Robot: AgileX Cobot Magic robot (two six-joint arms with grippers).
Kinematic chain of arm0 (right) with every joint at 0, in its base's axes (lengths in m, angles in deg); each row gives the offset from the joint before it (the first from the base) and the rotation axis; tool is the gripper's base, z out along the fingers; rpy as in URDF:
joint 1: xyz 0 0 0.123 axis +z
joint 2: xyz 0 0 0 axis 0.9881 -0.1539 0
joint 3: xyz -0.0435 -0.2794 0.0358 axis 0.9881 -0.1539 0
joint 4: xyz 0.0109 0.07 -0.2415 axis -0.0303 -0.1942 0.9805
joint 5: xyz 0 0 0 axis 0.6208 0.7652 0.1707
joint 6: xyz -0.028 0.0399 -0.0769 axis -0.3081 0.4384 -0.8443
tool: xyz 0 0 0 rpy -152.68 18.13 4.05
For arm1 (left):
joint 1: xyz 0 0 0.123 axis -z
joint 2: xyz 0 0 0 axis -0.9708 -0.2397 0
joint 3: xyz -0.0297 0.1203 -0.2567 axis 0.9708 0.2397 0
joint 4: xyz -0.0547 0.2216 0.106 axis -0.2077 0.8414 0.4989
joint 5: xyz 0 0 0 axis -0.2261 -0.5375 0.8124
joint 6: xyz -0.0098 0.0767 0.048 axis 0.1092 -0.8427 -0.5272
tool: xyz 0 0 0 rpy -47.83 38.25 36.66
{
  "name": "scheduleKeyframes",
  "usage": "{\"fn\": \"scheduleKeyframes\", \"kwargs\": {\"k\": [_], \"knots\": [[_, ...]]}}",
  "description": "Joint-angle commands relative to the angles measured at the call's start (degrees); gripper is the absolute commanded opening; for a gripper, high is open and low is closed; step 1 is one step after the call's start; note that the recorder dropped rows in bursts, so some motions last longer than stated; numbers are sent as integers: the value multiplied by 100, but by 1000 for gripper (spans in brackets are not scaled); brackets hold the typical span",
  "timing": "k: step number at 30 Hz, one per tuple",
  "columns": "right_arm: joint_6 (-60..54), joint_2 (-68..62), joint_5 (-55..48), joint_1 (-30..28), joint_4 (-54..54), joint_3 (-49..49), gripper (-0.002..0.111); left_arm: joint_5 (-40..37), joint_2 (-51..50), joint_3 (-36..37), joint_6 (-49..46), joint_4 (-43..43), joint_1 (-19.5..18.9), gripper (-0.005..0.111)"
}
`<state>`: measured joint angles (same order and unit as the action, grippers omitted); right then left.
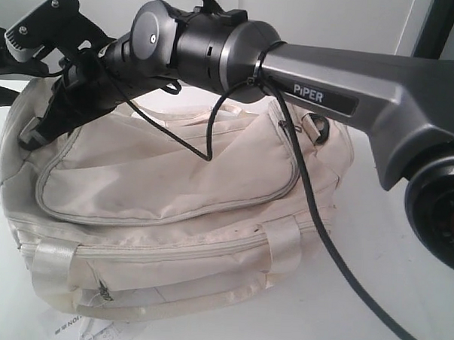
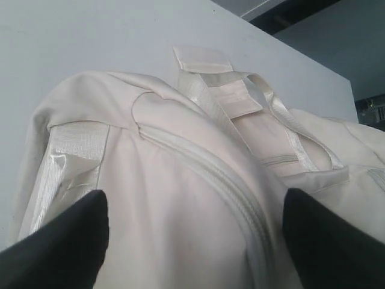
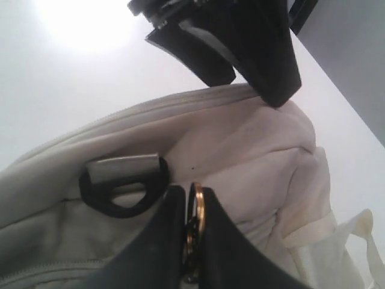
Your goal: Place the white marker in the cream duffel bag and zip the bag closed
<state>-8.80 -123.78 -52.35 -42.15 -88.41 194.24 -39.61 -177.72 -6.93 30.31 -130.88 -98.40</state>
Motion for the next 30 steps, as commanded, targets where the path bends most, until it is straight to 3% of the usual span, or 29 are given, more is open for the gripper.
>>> {"fn": "scheduleKeyframes", "kwargs": {"k": [1,5,12,30], "knots": [[-53,71,12,30,-36,8,0,52,-175,-15,-103,-128,294,81],[-53,71,26,30,-36,8,0,84,-314,-15,-126,-159,437,67],[-53,71,-34,30,-36,8,0,259,-325,-15,-141,-183,426,0],[-323,71,-341,38,-64,8,0,493,-274,-15,-118,-988,161,0]]}}
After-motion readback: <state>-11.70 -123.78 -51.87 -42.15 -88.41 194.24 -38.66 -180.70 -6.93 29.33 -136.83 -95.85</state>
